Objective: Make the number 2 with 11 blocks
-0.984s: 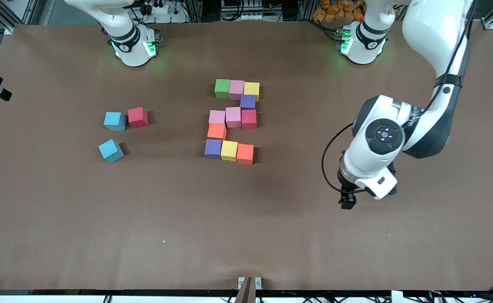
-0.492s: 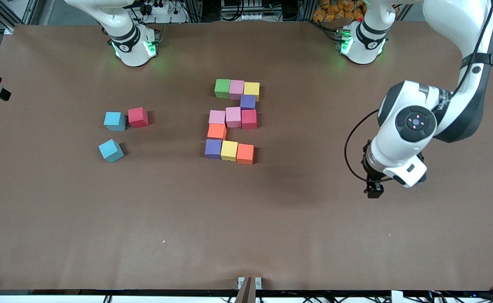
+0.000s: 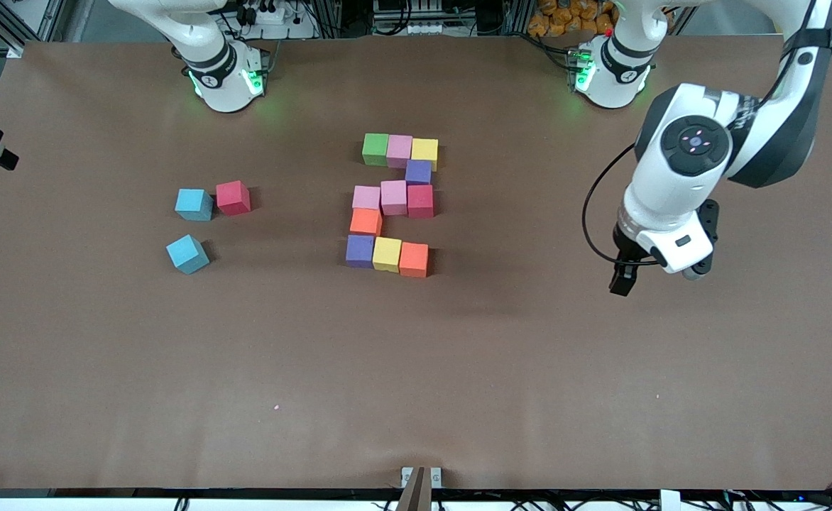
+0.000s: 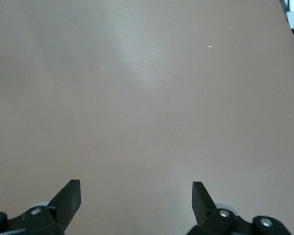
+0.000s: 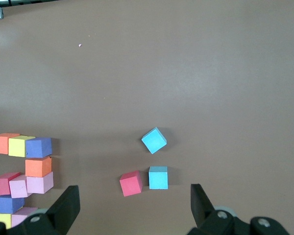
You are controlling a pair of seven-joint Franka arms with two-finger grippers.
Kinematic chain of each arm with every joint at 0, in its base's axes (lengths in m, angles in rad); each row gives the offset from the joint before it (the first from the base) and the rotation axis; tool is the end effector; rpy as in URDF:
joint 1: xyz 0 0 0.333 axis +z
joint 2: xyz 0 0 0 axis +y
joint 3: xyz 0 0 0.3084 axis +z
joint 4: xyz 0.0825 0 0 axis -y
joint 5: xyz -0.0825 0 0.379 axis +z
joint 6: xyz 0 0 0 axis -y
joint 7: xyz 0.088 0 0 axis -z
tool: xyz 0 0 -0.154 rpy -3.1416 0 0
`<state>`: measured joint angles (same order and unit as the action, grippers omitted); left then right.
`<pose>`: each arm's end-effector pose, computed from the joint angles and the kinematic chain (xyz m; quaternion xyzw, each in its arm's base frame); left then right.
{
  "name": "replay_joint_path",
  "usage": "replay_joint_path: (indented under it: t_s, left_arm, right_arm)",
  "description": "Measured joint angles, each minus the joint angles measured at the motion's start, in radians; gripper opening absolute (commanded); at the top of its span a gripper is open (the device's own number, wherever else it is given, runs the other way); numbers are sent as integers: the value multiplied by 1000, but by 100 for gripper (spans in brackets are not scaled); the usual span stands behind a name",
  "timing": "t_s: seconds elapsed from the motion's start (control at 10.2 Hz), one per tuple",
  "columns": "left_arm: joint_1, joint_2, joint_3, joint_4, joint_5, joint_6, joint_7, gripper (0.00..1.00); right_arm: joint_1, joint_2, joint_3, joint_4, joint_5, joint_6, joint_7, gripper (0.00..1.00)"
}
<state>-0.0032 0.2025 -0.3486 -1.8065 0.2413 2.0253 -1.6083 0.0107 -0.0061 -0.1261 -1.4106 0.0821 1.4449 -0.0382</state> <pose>0.5854 -0.1811 0.3880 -0.8337 -0.5469 -0.0707 0.0288 0.5328 -0.0485 0.6362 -0.9984 0.0326 -0.0232 0.0393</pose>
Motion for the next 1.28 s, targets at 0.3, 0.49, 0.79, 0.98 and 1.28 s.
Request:
replay_joint_path:
  t_s: [0.3, 0.49, 0.79, 0.98, 1.28]
  left_arm:
    - [46, -47, 2, -2, -66, -56, 277, 100]
    - [59, -80, 2, -1, -91, -105, 444, 100]
    - [58, -118, 0, 1, -108, -149, 696, 100]
    - [56, -123, -12, 29, -123, -173, 834, 100]
    - [58, -129, -14, 157, -174, -358, 1096, 100]
  right_arm:
    - [0, 1, 2, 0, -5, -3, -3, 100]
    - [4, 4, 5, -2, -21, -6, -18, 100]
    - [13, 21, 12, -6, -49, -6, -27, 100]
    - [31, 45, 13, -15, -86, -6, -29, 100]
    - [60, 64, 15, -35, -90, 33, -31, 100]
